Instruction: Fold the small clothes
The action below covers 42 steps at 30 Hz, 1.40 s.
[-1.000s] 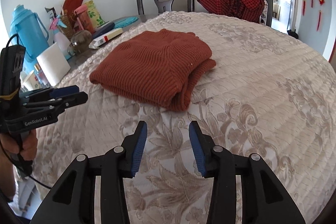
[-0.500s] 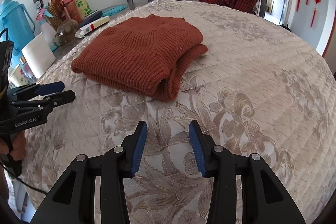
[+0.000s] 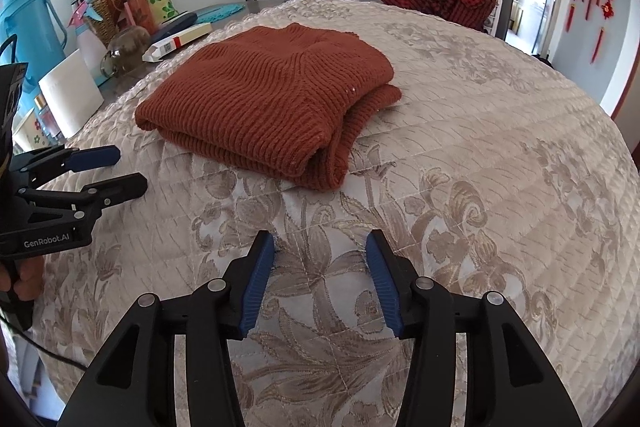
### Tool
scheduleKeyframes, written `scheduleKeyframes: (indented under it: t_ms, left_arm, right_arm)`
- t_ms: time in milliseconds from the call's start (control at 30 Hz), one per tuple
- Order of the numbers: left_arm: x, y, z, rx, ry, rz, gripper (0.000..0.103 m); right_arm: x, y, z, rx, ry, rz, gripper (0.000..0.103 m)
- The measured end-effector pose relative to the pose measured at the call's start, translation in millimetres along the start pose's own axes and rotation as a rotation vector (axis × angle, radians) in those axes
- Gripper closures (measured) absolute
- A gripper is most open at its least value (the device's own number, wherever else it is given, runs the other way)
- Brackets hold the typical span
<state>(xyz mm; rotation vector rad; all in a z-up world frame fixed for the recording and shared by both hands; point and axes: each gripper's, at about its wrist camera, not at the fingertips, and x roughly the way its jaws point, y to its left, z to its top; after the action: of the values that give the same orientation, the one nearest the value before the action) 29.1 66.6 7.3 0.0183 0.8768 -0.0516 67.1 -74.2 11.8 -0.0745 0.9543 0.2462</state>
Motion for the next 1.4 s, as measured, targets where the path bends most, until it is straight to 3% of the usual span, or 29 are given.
scheduleKeyframes:
  t_ms: [1400]
  left_arm:
    - [-0.5, 0.6, -1.0, -0.007, 0.002, 0.009, 0.032]
  right_arm:
    - [0.0, 0.0, -0.1, 0.000, 0.000, -0.001, 0.052]
